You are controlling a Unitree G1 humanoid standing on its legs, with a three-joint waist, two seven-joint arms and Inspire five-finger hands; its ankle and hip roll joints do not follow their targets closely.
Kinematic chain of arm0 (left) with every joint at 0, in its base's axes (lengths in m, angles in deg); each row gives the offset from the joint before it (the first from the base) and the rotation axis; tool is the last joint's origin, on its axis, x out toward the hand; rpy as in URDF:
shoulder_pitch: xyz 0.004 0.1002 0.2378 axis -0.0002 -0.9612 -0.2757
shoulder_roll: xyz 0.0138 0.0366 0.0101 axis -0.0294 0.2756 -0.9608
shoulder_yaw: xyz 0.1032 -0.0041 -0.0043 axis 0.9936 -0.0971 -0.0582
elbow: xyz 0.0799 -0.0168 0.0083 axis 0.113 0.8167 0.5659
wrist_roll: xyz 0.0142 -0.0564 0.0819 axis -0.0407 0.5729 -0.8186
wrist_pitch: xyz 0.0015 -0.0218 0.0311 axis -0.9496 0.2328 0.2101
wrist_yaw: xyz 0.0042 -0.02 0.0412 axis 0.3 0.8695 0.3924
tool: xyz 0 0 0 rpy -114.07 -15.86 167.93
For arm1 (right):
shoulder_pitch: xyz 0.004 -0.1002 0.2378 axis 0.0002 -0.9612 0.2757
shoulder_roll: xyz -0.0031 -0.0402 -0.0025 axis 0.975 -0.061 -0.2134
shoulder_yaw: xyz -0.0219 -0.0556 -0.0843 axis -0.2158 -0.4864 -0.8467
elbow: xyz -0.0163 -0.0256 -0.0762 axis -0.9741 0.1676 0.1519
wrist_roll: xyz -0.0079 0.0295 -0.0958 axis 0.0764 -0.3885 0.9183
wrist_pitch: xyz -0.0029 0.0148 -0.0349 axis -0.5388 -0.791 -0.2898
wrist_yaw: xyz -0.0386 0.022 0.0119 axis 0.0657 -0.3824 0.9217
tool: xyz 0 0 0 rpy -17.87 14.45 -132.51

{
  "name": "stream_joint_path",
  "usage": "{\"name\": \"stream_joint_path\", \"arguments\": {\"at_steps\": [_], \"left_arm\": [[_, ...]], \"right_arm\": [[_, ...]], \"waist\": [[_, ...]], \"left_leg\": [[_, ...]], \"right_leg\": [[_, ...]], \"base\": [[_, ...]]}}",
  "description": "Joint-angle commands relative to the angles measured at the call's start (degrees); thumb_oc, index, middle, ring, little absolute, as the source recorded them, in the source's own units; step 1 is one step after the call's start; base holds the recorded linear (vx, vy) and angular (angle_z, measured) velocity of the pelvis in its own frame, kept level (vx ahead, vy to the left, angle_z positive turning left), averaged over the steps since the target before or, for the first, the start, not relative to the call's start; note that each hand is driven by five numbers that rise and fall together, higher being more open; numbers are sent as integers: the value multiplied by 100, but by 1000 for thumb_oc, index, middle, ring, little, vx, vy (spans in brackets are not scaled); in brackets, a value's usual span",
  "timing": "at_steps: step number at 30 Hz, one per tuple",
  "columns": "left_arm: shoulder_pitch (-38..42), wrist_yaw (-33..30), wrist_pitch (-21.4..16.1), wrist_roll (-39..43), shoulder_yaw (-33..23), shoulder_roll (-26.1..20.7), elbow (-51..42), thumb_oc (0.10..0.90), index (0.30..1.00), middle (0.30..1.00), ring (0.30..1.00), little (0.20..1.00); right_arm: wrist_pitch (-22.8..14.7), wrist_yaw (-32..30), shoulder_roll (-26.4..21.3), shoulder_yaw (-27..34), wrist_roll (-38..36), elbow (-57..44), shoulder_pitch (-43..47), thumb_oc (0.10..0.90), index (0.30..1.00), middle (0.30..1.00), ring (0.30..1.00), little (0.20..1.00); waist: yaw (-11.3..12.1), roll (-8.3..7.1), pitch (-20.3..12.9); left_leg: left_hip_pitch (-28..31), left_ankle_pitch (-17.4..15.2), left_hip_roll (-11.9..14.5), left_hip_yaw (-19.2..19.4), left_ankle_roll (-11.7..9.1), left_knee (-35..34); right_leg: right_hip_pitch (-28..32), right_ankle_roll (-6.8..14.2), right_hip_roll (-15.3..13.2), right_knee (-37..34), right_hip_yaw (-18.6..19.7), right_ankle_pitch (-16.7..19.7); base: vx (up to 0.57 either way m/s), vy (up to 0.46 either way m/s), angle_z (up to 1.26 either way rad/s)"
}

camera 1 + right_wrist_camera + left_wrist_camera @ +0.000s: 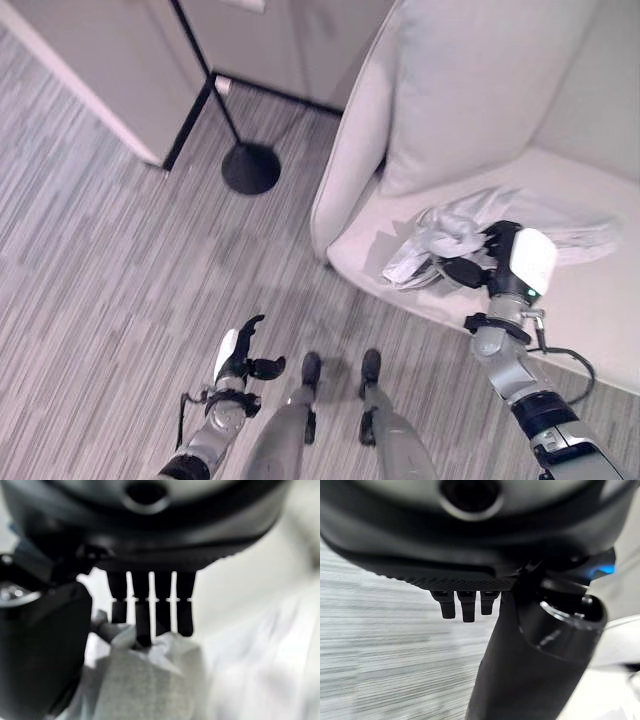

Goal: Hang the clothes on the sofa on the clothes rack.

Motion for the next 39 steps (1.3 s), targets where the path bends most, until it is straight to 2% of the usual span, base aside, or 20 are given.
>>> {"name": "stream_joint_path", "arguments": {"at_steps": [1, 3, 6, 7, 10, 12, 13, 14, 17, 20, 22, 28, 31, 35, 37, 38, 39], "left_arm": [[-108, 163, -113, -265, -87, -11, -159, 800, 900, 900, 900, 900], [-365, 504, -101, -385, -164, -57, -435, 800, 900, 900, 900, 900], [-557, 750, -7, -400, -130, -36, -773, 800, 900, 900, 900, 900], [-576, 900, -44, -356, -26, -78, -996, 800, 900, 900, 900, 900], [-528, 1046, -28, -205, 8, -138, -1306, 800, 900, 900, 900, 900], [-344, 955, -16, -201, 4, -155, -1488, 800, 900, 900, 900, 900], [-82, 711, -1, -275, -83, -110, -1647, 800, 900, 900, 900, 900], [-75, 702, 9, -282, -103, -99, -1654, 800, 900, 900, 900, 900], [343, 247, 29, -701, -166, -71, -1912, 800, 900, 900, 900, 900], [676, -80, -32, -1031, -86, -57, -2089, 800, 900, 900, 900, 900], [1204, -510, -82, -1406, 184, 13, -1793, 800, 900, 900, 900, 900], [1832, -1009, -56, -1726, 471, 162, -1317, 800, 900, 900, 900, 900], [1954, -781, -59, -1406, 665, 415, -1148, 800, 900, 900, 900, 900], [1853, 113, -61, -463, 1233, 1015, -780, 800, 900, 900, 900, 900], [1810, 319, -65, -209, 1372, 1116, -766, 800, 900, 900, 900, 900], [1752, 696, -89, 393, 1673, 1373, -722, 800, 900, 900, 900, 900], [1754, 823, -78, 610, 1807, 1464, -683, 800, 900, 900, 900, 900]], "right_arm": [[-163, -519, -413, 378, 750, -547, 569, 400, 300, 300, 300, 300], [-205, -375, -658, 882, 1096, -1327, 335, 400, 300, 300, 300, 300], [-226, -258, -729, 1228, 1054, -1950, 436, 400, 300, 300, 300, 300], [-239, -211, -868, 1209, 1081, -2087, 725, 400, 300, 300, 300, 300], [-232, -43, -1047, 965, 1070, -2235, 1281, 400, 300, 300, 300, 300], [-195, 150, -1201, 661, 1072, -2351, 1859, 400, 300, 300, 300, 300], [-168, 320, -1298, 434, 1061, -2552, 2359, 400, 300, 300, 300, 300], [-157, 329, -1298, 405, 1060, -2543, 2407, 400, 300, 300, 300, 300], [-83, 432, -1508, 53, 912, -2428, 3199, 400, 300, 300, 300, 300], [-96, 433, -1520, -311, 661, -2212, 3944, 400, 300, 300, 300, 300], [-133, 401, -1471, -671, 512, -2017, 4561, 400, 300, 300, 300, 300], [-327, 330, -1268, -1095, 157, -1853, 5396, 400, 300, 300, 300, 300], [-351, 405, -1066, -1227, -1, -1877, 5620, 400, 300, 300, 300, 300], [-384, 462, -850, -1244, -147, -1954, 5860, 400, 300, 300, 300, 300], [-353, 450, -786, -1278, -153, -1919, 5963, 400, 300, 300, 300, 300], [-307, 410, -652, -1293, -188, -1825, 6181, 400, 300, 300, 300, 300], [-292, 375, -563, -1303, -217, -1769, 6254, 400, 300, 300, 300, 300]], "waist": [[71, 51, -413], [-43, 35, -920], [-52, -6, -1362], [-55, -42, -1542], [-68, -75, -1676], [-93, -148, -1805], [-115, -225, -1943], [-124, -214, -1928], [-150, -332, -2095], [-197, -391, -2204], [-280, -436, -2306], [-397, -449, -2399], [-454, -449, -2453], [-518, -433, -2478], [-528, -431, -2475], [-556, -425, -2463], [-572, -421, -2460]], "left_leg": [[-75, -560, -13, -69, 93, 69], [502, -414, 32, -32, 84, -383], [964, -430, 79, -13, 83, -581], [1058, -453, 94, 8, 69, -586], [1156, -503, 111, 55, 53, -586], [1235, -523, 139, 93, 32, -586], [1299, -550, 164, 133, 13, -586], [1301, -553, 164, 141, 12, -586], [1378, -575, 187, 196, -11, -586], [1461, -595, 214, 236, -22, -586], [1538, -622, 227, 265, -37, -586], [1633, -616, 257, 308, -43, -586], [1687, -628, 268, 314, -36, -586], [1742, -643, 275, 313, -22, -586], [1745, -646, 278, 315, -18, -586], [1758, -648, 281, 303, -10, -586], [1770, -655, 284, 301, -7, -586]], "right_leg": [[747, 215, -194, 161, 177, -982], [1156, 249, -168, 34, 154, -1011], [1523, 266, -115, -42, 160, -1052], [1612, 273, -101, -62, 174, -1060], [1713, 275, -77, -105, 220, -1051], [1773, 264, -54, -110, 246, -1052], [1840, 264, -39, -154, 261, -1026], [1845, 264, -38, -164, 268, -1021], [1909, 257, -11, -245, 331, -977], [1969, 245, 11, -258, 373, -975], [2008, 225, 27, -210, 399, -1001], [2033, 206, 43, -153, 450, -1007], [2060, 188, 59, -132, 472, -1019], [2077, 172, 83, -104, 501, -1052], [2075, 169, 86, -88, 508, -1060], [2073, 155, 101, -56, 525, -1080], [2070, 149, 106, -41, 538, -1084]], "base": [[33, -58, -16], [57, -72, -15], [41, -44, -1], [10, -26, -3], [-26, -4, -6], [-38, -20, -17], [-24, -20, -17], [-24, -24, -9], [-22, -17, -2], [-10, -15, -11], [-8, -9, -14], [-3, -6, -1], [-8, -16, -8], [2, -4, -2], [0, 0, 0], [5, -22, -5], [5, -31, -5]]}}
